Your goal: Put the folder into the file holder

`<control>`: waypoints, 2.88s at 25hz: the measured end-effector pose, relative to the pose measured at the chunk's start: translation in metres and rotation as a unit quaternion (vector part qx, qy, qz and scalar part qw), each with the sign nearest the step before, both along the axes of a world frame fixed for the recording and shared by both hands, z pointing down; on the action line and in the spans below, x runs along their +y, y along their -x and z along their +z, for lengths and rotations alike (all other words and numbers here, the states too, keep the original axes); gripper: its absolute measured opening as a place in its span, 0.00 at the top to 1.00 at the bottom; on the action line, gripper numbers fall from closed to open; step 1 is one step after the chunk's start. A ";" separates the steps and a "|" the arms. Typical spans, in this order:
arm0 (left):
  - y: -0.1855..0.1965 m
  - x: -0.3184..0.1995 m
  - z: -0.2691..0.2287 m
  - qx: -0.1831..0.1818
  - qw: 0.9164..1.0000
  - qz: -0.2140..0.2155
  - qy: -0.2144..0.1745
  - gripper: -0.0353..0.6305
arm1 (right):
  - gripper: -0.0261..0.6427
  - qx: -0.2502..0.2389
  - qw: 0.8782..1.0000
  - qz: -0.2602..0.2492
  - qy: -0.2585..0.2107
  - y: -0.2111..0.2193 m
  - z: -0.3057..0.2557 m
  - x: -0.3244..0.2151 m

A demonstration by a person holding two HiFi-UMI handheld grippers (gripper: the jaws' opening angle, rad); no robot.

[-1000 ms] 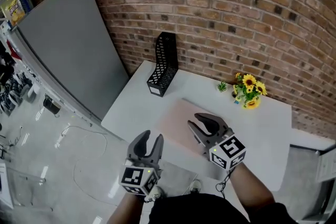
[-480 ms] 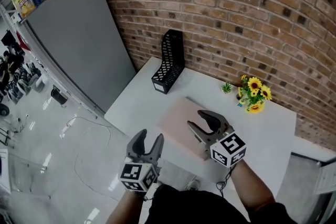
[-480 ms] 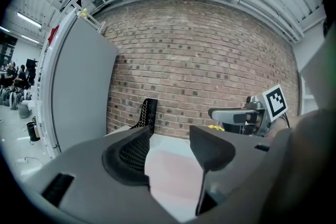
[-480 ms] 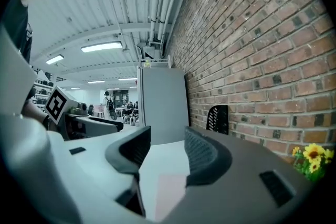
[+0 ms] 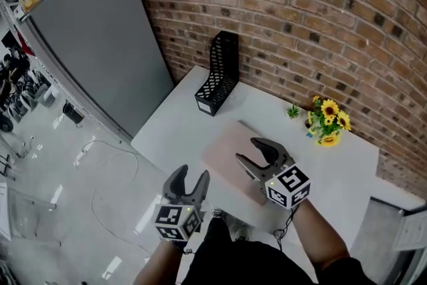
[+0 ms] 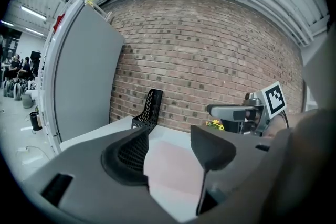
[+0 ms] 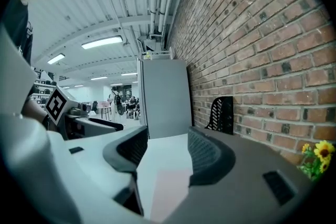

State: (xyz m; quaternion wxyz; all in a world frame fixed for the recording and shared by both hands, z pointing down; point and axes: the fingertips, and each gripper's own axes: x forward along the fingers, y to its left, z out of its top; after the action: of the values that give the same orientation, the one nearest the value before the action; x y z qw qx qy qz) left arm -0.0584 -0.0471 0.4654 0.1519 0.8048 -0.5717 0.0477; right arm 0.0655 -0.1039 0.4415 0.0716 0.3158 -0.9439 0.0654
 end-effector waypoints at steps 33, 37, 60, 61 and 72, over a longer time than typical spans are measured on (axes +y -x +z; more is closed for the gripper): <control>0.031 -0.093 0.199 0.101 0.965 -0.035 0.240 0.54 | 0.43 0.147 0.961 -0.036 0.230 0.035 0.203 -0.171; 0.032 -0.092 0.220 0.118 0.954 -0.047 0.271 0.53 | 0.41 0.163 0.952 -0.044 0.254 0.036 0.222 -0.182; 0.022 -0.099 0.264 0.181 0.923 -0.037 0.338 0.53 | 0.35 0.242 0.903 -0.104 0.339 0.052 0.287 -0.188; 0.022 -0.099 0.264 0.180 0.923 -0.036 0.338 0.53 | 0.35 0.243 0.904 -0.103 0.336 0.053 0.286 -0.188; 0.038 -0.113 0.224 0.147 0.949 -0.031 0.279 0.53 | 0.35 0.215 0.936 -0.082 0.267 0.063 0.232 -0.196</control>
State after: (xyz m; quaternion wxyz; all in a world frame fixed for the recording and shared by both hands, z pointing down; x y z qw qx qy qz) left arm -0.0962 -0.1596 0.6895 0.4538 0.7102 -0.5321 0.0814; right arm 0.0024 -0.2997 0.6732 0.3593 0.2133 -0.8763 0.2399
